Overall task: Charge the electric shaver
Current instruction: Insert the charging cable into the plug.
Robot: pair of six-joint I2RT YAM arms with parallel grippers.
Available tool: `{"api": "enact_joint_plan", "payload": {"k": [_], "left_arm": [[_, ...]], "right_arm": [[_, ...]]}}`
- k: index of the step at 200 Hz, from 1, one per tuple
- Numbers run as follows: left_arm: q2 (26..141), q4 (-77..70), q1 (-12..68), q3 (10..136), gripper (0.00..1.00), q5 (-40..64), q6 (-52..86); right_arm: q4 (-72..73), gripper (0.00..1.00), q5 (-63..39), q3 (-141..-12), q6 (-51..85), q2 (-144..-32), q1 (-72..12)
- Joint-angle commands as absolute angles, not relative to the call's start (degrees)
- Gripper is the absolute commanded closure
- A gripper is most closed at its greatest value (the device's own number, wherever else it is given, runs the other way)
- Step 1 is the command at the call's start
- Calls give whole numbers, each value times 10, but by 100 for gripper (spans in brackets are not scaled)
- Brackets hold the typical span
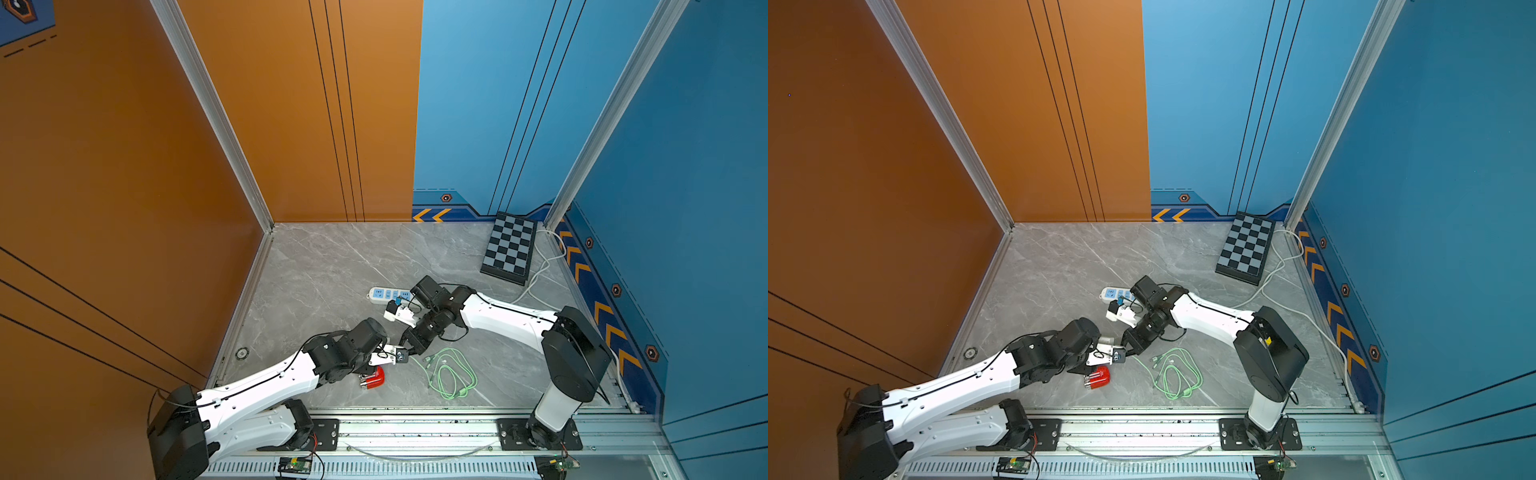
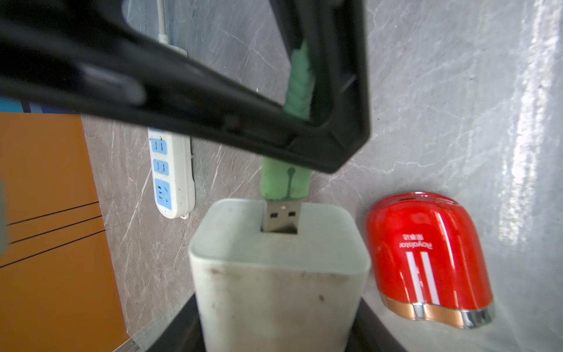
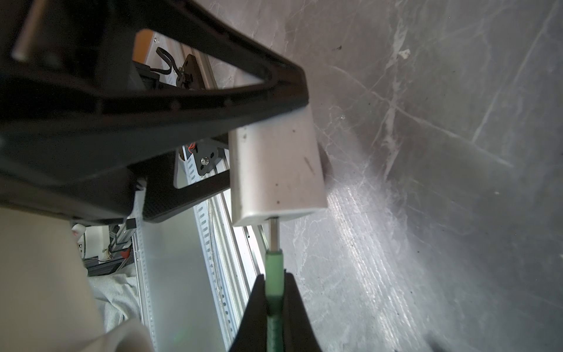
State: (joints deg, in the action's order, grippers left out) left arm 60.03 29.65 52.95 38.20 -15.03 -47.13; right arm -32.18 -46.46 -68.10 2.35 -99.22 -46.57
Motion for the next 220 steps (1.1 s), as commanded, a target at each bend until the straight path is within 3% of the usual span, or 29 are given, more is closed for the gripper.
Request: {"api": "enact_joint_plan", "payload": {"k": [1, 220], "left_arm": [[601, 273, 541, 379, 100, -134, -472], [544, 248, 571, 363, 100, -174, -443]], "right_arm": [[-308, 100, -475, -702, 21, -991, -476], [-279, 100, -502, -700, 26, -1013, -458]]}}
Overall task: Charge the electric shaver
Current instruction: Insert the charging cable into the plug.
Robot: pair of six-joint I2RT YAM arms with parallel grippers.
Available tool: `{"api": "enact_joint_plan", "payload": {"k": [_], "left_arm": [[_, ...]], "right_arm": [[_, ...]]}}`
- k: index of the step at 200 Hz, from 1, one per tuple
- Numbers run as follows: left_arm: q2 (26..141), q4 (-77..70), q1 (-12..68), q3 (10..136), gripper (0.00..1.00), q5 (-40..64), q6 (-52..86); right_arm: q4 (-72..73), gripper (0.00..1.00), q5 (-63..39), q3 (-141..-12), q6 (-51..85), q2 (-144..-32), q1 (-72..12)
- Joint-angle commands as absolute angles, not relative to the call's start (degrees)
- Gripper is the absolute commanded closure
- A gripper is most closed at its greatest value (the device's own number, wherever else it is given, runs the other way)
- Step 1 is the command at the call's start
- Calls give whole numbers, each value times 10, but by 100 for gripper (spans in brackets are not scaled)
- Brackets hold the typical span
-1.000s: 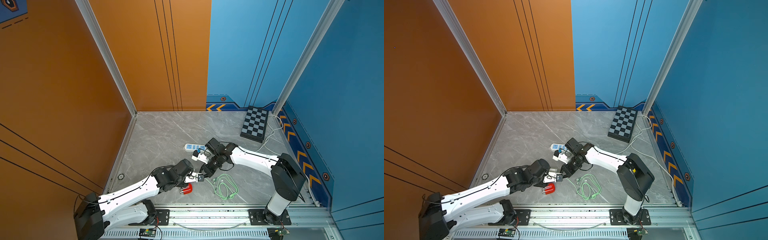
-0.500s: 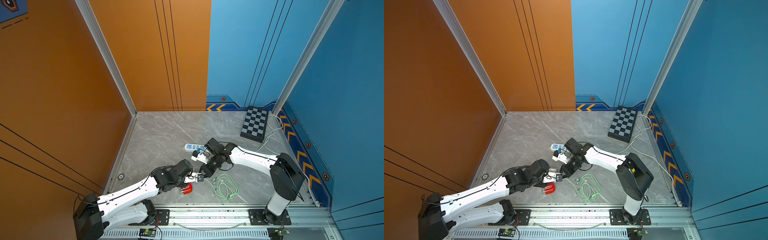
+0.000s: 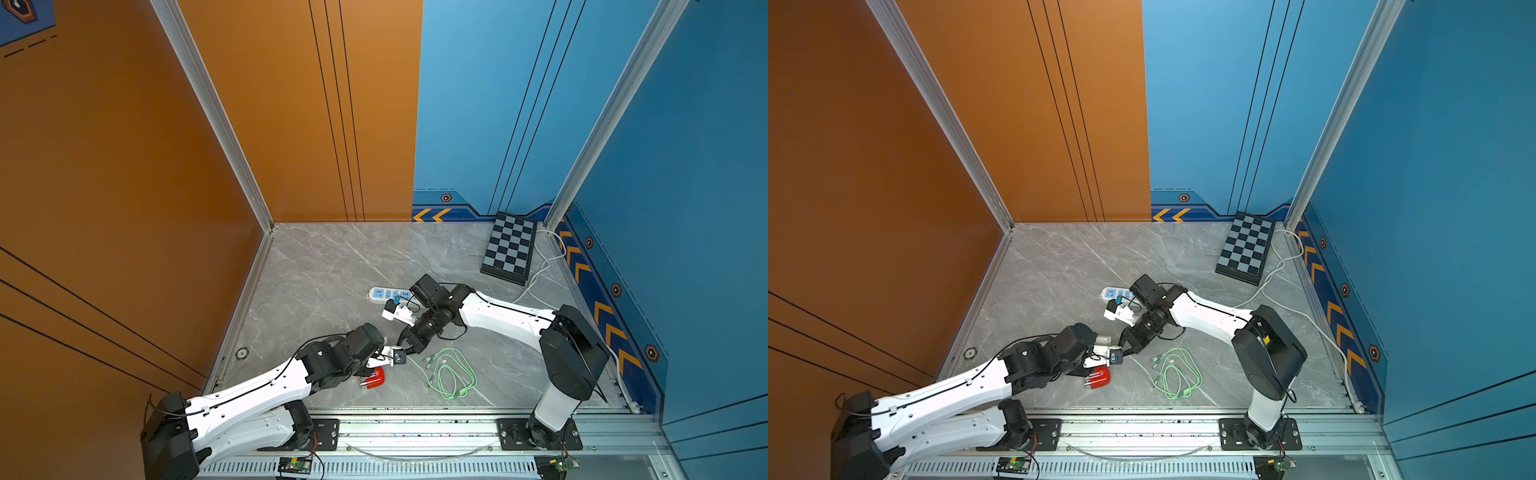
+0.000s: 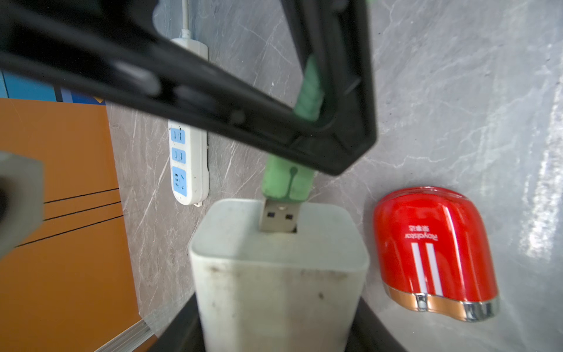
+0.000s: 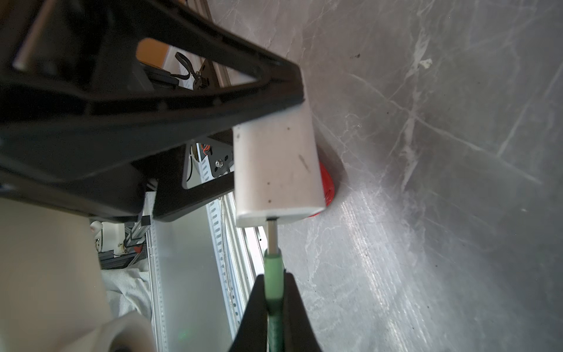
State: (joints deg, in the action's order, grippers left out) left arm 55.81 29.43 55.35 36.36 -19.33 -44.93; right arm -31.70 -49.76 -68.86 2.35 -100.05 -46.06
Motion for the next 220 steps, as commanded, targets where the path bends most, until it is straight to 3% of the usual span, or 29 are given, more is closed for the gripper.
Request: {"api": "enact_joint_plan", "payload": {"k": [1, 220], "left_arm": [[544, 248, 571, 363, 100, -173, -443], [523, 220, 581, 354, 100, -186, -493]], "right_arm": [[-278, 100, -502, -700, 26, -1014, -458], [-255, 100, -517, -692, 37, -1037, -445]]}}
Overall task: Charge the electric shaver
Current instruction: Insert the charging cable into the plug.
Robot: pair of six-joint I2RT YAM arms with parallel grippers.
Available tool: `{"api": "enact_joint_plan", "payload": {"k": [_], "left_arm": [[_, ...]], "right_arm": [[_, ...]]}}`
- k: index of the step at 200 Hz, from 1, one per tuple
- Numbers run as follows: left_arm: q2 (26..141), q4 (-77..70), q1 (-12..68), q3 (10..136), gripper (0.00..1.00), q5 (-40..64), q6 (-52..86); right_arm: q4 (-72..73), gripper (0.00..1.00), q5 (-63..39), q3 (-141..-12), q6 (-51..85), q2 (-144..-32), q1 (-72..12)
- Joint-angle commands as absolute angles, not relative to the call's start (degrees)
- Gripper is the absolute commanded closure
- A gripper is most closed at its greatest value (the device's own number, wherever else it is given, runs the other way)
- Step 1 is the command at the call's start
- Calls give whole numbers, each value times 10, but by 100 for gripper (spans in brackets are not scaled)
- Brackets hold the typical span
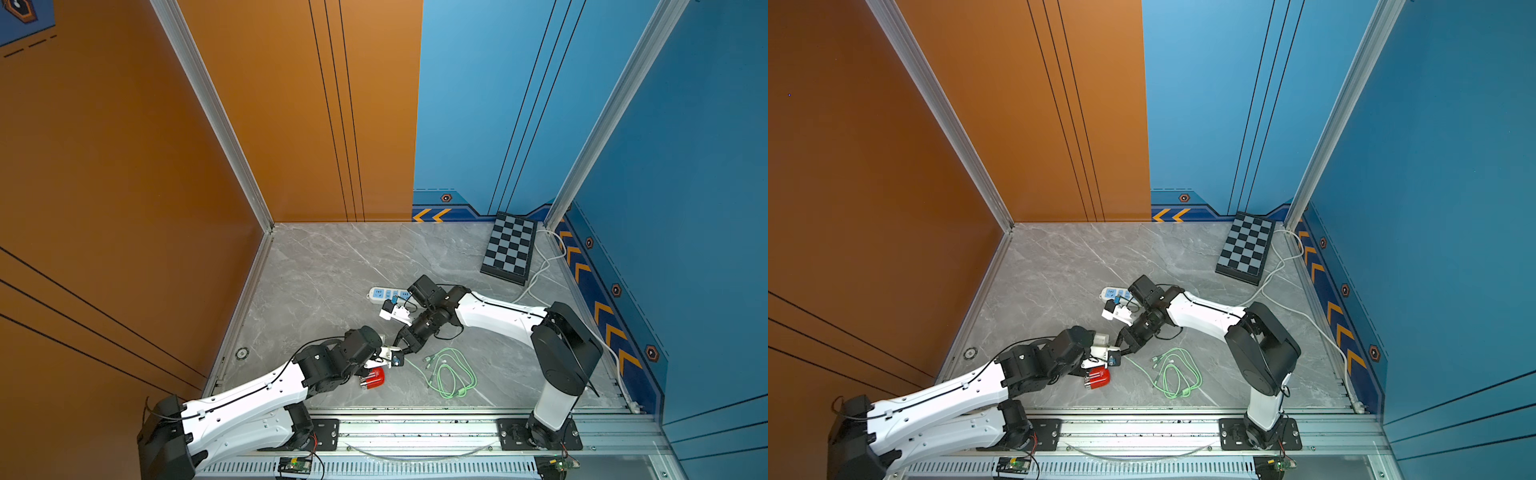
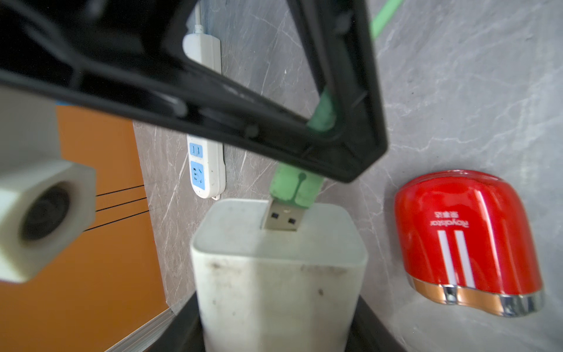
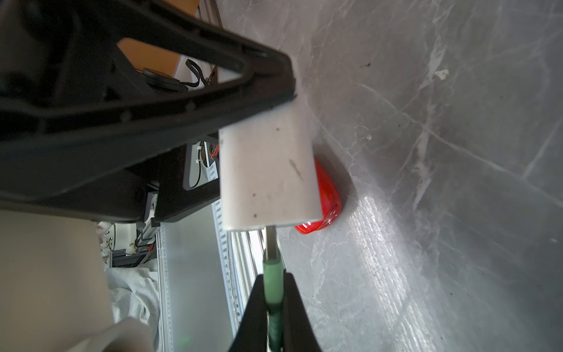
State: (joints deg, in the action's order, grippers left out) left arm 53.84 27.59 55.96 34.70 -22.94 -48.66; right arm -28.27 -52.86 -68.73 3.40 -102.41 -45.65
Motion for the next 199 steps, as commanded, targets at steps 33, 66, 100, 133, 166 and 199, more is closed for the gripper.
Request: {"api": "enact_joint_plan", "payload": {"k": [33, 66, 100, 133, 166, 199], "left_arm": [[536, 221, 591, 361, 100, -170, -494], [551, 221, 601, 368, 100, -157, -489], [558, 220, 607, 368, 100, -146, -488], [550, 218, 607, 368, 100, -135, -484], [540, 215, 605, 370, 100, -127, -468], [536, 199, 605, 369, 100, -117, -442]], "right_arm": [[-257, 100, -523, -701, 34, -1043, -439], [-258, 100, -524, -709, 31, -1048, -439], [-281, 100, -527, -723, 5, -1052, -435], [-324, 100, -526, -741, -39, -1052, -426], [-331, 100, -529, -744, -68, -1051, -419], [-312, 100, -533, -748, -65, -1056, -423]]}}
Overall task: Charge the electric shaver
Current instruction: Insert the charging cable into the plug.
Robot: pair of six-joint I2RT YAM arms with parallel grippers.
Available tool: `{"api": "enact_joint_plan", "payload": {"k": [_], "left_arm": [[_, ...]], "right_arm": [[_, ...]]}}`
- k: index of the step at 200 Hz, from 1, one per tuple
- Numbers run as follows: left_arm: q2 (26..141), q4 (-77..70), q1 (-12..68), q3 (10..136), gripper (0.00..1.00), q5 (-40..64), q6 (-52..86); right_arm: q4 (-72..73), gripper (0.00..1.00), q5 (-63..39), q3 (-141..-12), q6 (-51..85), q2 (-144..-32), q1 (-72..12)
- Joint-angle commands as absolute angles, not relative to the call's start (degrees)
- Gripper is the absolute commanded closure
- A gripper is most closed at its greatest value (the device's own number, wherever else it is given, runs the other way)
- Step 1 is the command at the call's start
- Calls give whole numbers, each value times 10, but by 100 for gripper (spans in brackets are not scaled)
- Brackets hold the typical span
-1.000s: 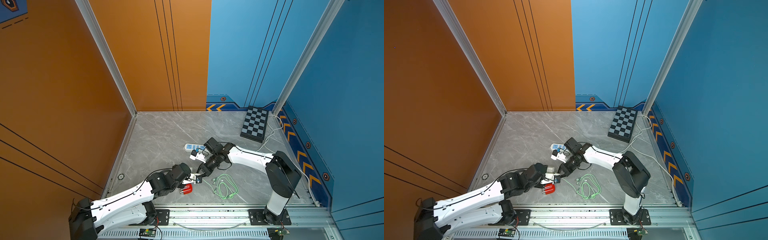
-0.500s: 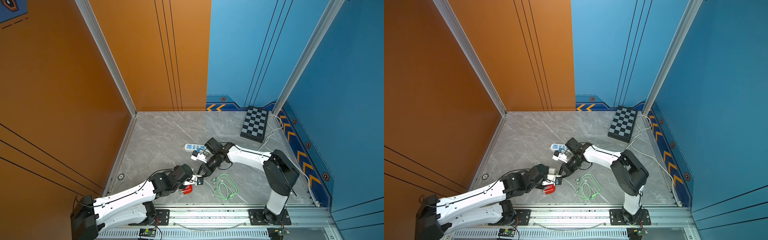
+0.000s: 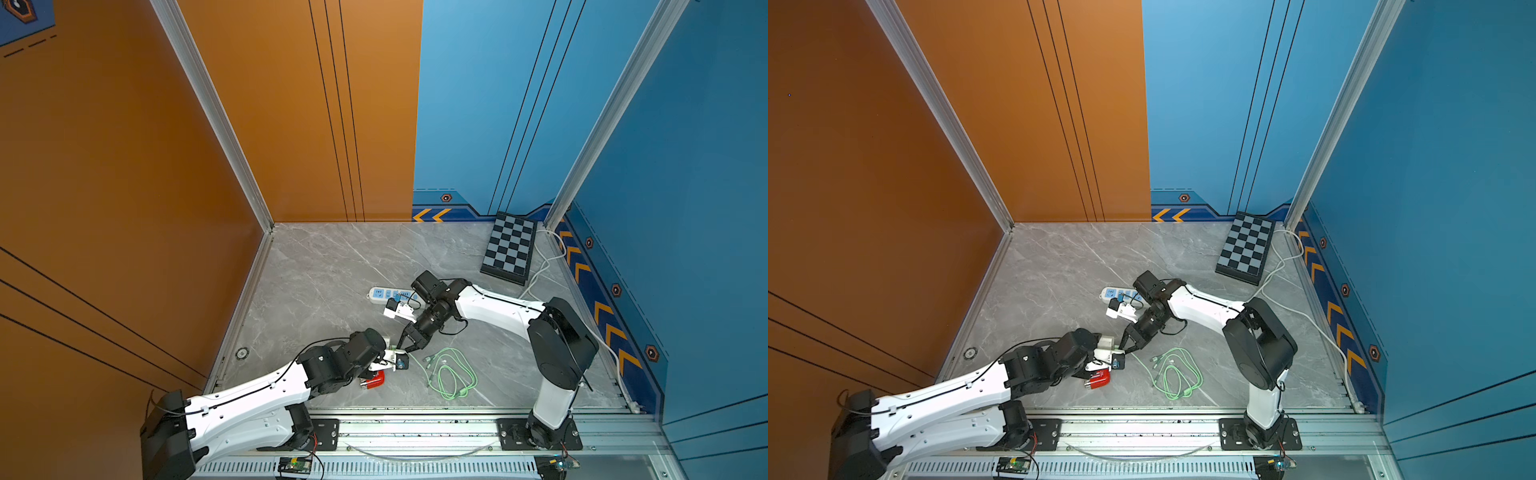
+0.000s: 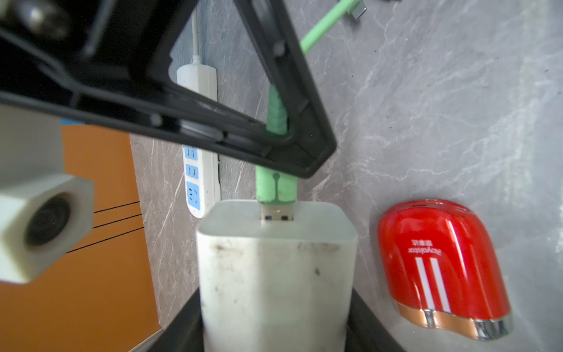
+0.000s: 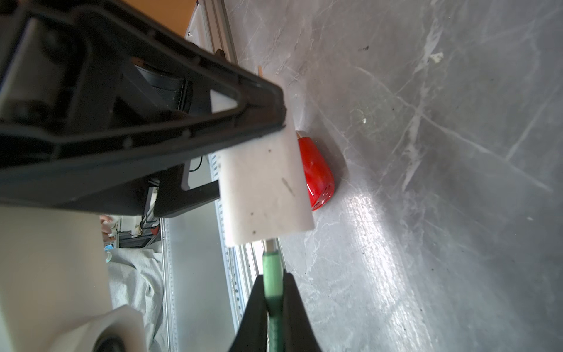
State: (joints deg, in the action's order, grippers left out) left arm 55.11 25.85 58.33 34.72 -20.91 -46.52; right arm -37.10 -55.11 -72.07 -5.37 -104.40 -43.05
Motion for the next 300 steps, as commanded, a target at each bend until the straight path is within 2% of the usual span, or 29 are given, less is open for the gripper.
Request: {"api": "enact_joint_plan", "payload": {"k": [1, 104, 178, 245, 300], "left_arm": [[537, 198, 605, 369, 100, -117, -442], [572, 81, 610, 353, 100, -104, -413], [564, 26, 609, 344, 100, -86, -394], [535, 55, 609, 364, 100, -55, -386], [549, 35, 618, 373, 100, -39, -379]], "right_arm": [[-310, 100, -532, -747, -65, -1056, -424], [-201, 100, -533, -722, 23, -1060, -444], [-208, 100, -540, -734, -24, -1067, -436], [-290, 100, -552, -767, -101, -1068, -415], [-298, 100, -553, -797, -101, -1077, -425]]}}
